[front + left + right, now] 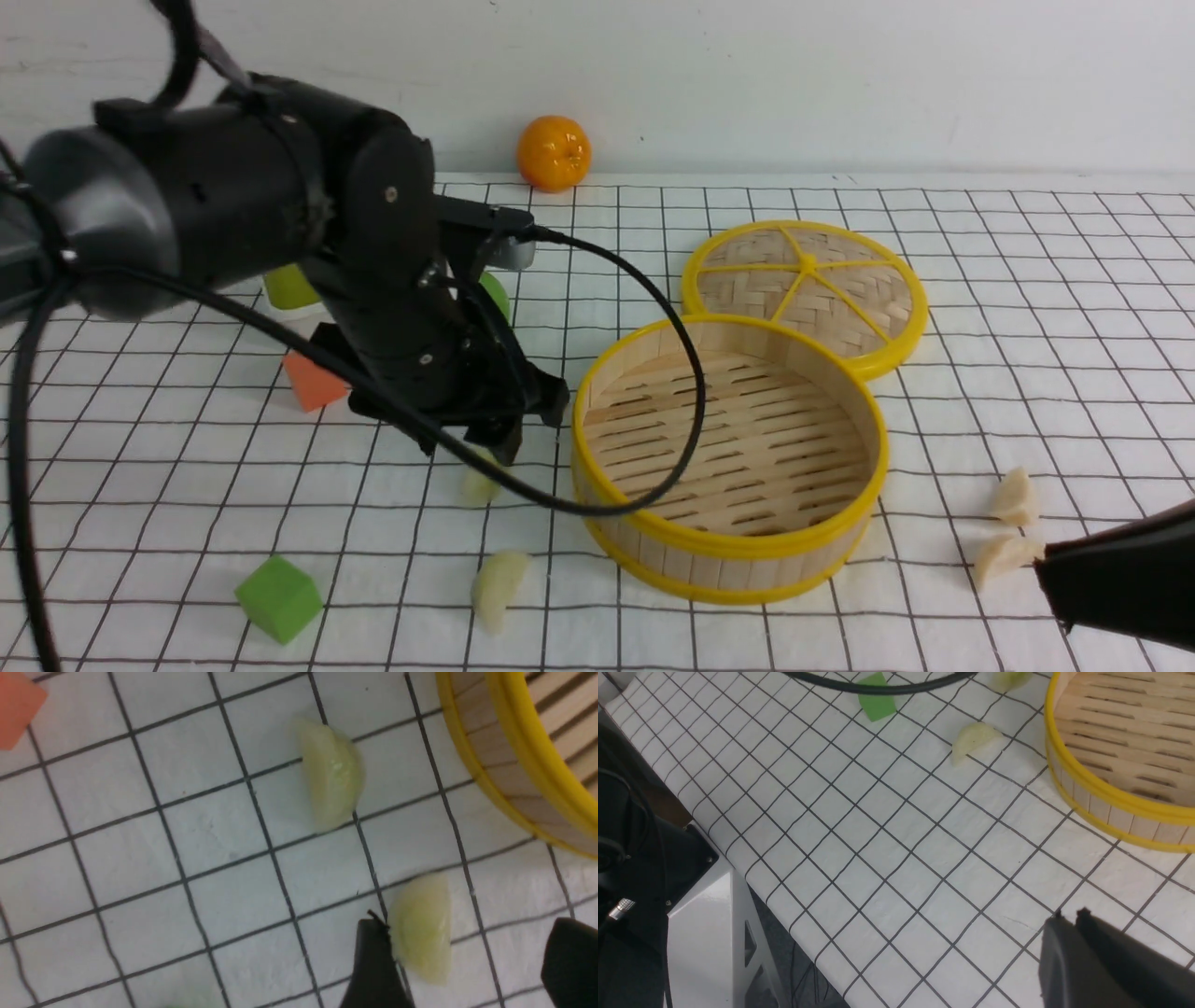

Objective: Put the dumplings into the steamer on the table with the white tablecloth.
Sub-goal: 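Reach for and grasp a dumpling on the table with the left gripper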

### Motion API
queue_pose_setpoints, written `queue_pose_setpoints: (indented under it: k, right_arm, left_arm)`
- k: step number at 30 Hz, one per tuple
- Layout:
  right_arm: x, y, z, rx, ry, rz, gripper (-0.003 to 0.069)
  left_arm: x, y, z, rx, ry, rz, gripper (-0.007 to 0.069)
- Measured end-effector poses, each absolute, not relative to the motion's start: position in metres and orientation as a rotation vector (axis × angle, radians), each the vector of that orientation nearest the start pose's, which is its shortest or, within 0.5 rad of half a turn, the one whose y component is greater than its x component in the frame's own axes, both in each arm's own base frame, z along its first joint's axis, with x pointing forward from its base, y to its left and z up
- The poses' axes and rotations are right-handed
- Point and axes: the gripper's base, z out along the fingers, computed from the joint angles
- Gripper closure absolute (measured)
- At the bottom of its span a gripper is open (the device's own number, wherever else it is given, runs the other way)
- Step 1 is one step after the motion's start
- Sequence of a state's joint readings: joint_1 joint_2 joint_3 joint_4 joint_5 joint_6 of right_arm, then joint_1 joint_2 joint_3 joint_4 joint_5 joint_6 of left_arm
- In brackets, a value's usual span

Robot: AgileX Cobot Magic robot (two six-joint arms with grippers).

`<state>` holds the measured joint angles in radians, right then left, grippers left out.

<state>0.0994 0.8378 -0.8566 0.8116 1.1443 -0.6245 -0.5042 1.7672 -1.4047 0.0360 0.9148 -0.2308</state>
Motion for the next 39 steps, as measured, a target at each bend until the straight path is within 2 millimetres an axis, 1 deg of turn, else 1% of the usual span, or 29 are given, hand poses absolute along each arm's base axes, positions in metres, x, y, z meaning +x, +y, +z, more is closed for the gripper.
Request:
queue_pose_setpoints:
  k: [2, 5, 9, 13, 18, 19, 23, 24, 26, 27, 28, 29, 30, 31, 32, 33, 34, 36, 37, 38, 39]
  right_arm:
    - [0.124, 0.073, 0.354, -0.665, 2.222, 0.818, 0.0625]
    - [0.123, 0.073, 0.354, -0.668, 2.223, 0.818, 0.0621]
    - [0.123, 0.073, 0.354, -0.670, 2.224, 0.819, 0.0618]
    - [0.123, 0.073, 0.354, -0.670, 2.224, 0.820, 0.0614]
    - [0.123, 0.072, 0.354, -0.672, 2.227, 0.814, 0.0609]
    - [0.123, 0.072, 0.353, -0.676, 2.231, 0.808, 0.0608]
    - [0.122, 0.072, 0.353, -0.685, 2.239, 0.804, 0.0603]
    - [0.122, 0.072, 0.353, -0.685, 2.239, 0.805, 0.0602]
    - [0.122, 0.072, 0.352, -0.689, 2.243, 0.803, 0.0600]
    - [0.122, 0.072, 0.352, -0.689, 2.243, 0.804, 0.0599]
    - [0.122, 0.072, 0.352, -0.689, 2.243, 0.804, 0.0599]
    - [0.122, 0.072, 0.352, -0.689, 2.243, 0.804, 0.0598]
    - [0.122, 0.072, 0.352, -0.689, 2.243, 0.804, 0.0597]
    - [0.122, 0.072, 0.352, -0.690, 2.244, 0.802, 0.0596]
    - [0.122, 0.072, 0.352, -0.690, 2.244, 0.802, 0.0596]
    - [0.122, 0.072, 0.352, -0.690, 2.244, 0.802, 0.0595]
    - [0.122, 0.072, 0.352, -0.690, 2.244, 0.802, 0.0595]
    - [0.123, 0.072, 0.352, -0.686, 2.241, 0.800, 0.0593]
    - [0.123, 0.072, 0.352, -0.685, 2.240, 0.799, 0.0593]
    - [0.124, 0.071, 0.353, -0.677, 2.234, 0.793, 0.0593]
    - [0.124, 0.071, 0.353, -0.677, 2.233, 0.793, 0.0593]
  left_arm:
    - [0.341, -0.179, 0.247, 0.323, 2.779, -0.127, 0.0095]
    - [0.356, -0.178, 0.229, 0.253, 2.826, -0.108, 0.0069]
    - [0.371, -0.179, 0.207, 0.218, 2.870, -0.085, 0.0062]
    - [0.385, -0.185, 0.187, 0.218, 2.882, -0.079, 0.0062]
    - [0.395, -0.191, 0.177, 0.214, 2.872, -0.085, 0.0067]
    - [0.400, -0.192, 0.172, 0.207, 2.865, -0.083, 0.0073]
    - [0.403, -0.194, 0.166, 0.194, 2.861, -0.079, 0.0093]
    - [0.403, -0.194, 0.167, 0.193, 2.860, -0.080, 0.0095]
    - [0.404, -0.194, 0.166, 0.195, 2.860, -0.076, 0.0134]
    - [0.404, -0.194, 0.166, 0.195, 2.860, -0.076, 0.0190]
    - [0.404, -0.194, 0.166, 0.195, 2.860, -0.076, 0.0190]
    - [0.404, -0.194, 0.167, 0.195, 2.861, -0.075, 0.0223]
    - [0.403, -0.193, 0.167, 0.196, 2.867, -0.070, 0.0292]
    - [0.403, -0.193, 0.168, 0.197, 2.872, -0.065, 0.0340]
    - [0.403, -0.193, 0.168, 0.199, 2.872, -0.061, 0.0348]
    - [0.401, -0.191, 0.174, 0.209, 2.891, -0.032, 0.0362]
    - [0.401, -0.190, 0.176, 0.208, 2.892, -0.030, 0.0361]
    - [0.401, -0.189, 0.200, 0.206, 2.884, -0.018, 0.0360]
    - [0.401, -0.189, 0.206, 0.204, 2.883, -0.016, 0.0360]
    - [0.402, -0.191, 0.237, 0.198, 2.832, -0.046, 0.0360]
    - [0.402, -0.192, 0.245, 0.199, 2.819, -0.054, 0.0360]
